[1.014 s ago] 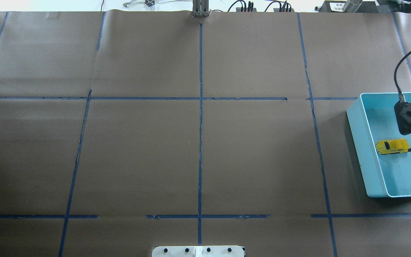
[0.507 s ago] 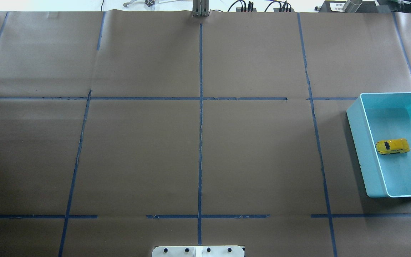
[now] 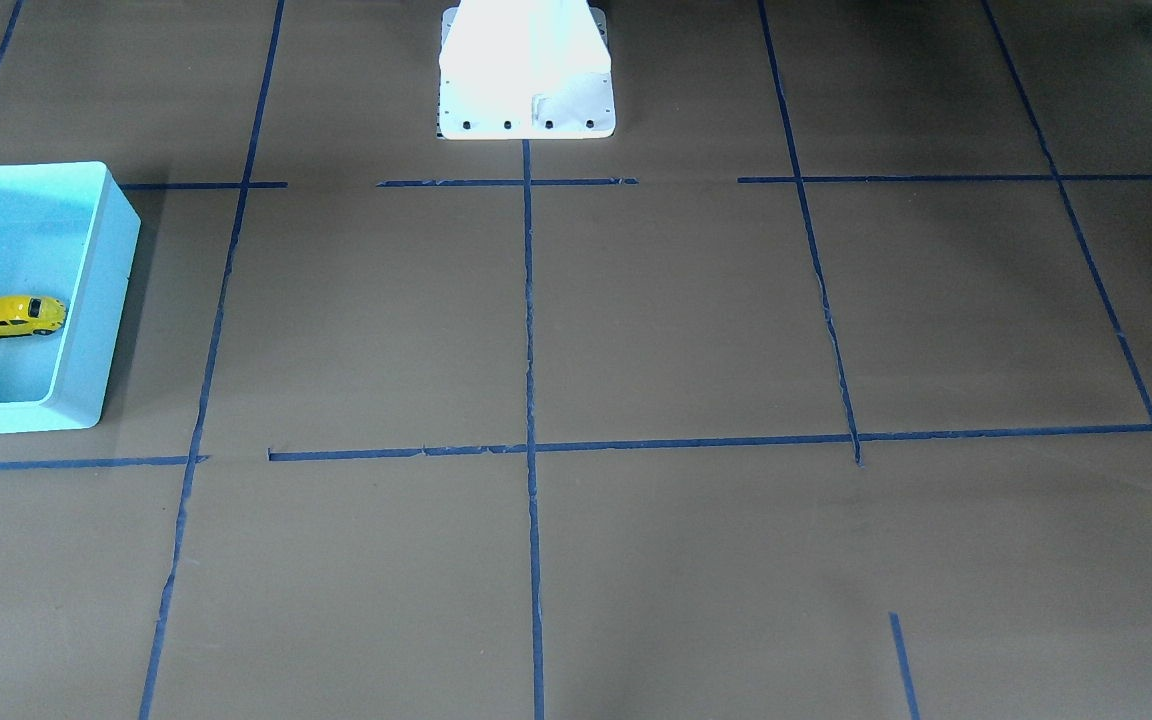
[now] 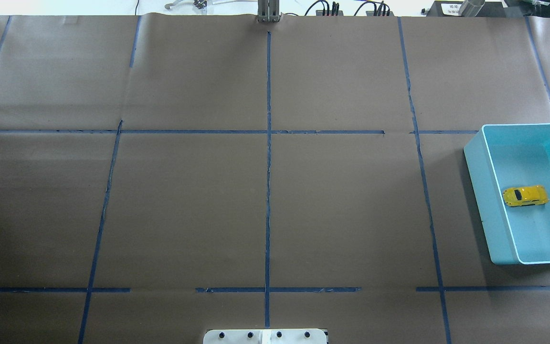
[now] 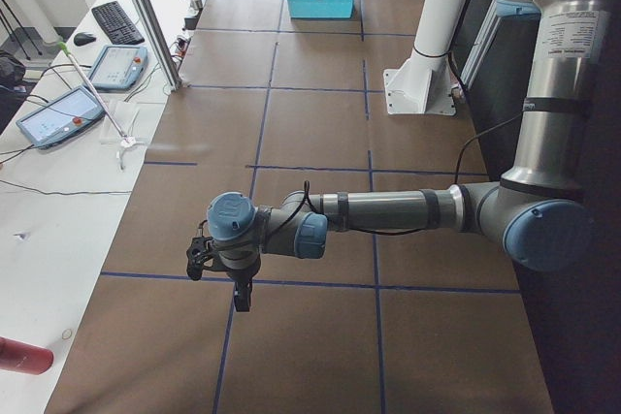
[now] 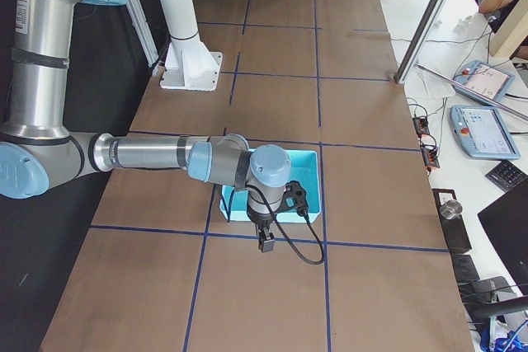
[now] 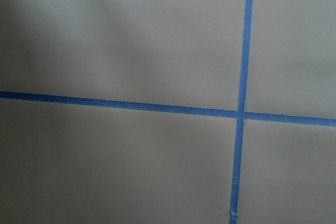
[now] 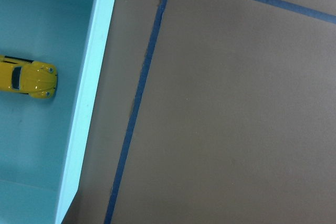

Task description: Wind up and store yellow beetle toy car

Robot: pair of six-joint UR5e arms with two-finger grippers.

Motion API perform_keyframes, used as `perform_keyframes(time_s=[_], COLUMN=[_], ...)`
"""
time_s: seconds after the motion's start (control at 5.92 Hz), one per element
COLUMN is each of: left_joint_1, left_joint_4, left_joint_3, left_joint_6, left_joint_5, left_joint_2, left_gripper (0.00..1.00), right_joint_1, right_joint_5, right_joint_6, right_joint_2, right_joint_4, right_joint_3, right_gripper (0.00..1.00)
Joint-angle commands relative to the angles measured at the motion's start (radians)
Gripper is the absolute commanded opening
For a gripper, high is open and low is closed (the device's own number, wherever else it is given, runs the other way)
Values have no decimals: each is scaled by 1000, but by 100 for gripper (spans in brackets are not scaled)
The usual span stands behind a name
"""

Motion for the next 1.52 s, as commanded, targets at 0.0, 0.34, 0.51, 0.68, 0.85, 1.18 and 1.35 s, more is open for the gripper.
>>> perform_keyframes(time_s=[0.0, 0.34, 0.51, 0.68, 0.85, 1.18, 1.35], left_joint_1=[0, -2, -2, -2, -2, 0, 0], left_joint_4=[0, 0, 2, 2, 2, 2, 2], left_joint_3=[2, 0, 0, 0, 0, 2, 0], left_joint_6=[0, 0, 0, 0, 0, 0, -1], left_joint_5=[0, 0, 2, 3, 3, 3, 3], left_joint_2=[-1, -1, -1, -1, -1, -1, -1], left_gripper=[100, 100, 100, 100, 100, 100, 100], right_joint_1=[14, 13, 13, 11, 11, 11, 11], right_joint_5=[1, 10, 9, 9, 0, 12, 10], right_joint_6=[426, 552, 540, 528, 409, 376, 377], right_joint_2=[10, 10, 10, 17, 14, 10, 10], right_joint_4=[9, 84, 86, 86, 82, 85, 83], right_joint_3=[-18, -15, -15, -16, -21, -21, -23], right_gripper=[100, 100, 100, 100, 100, 100, 100])
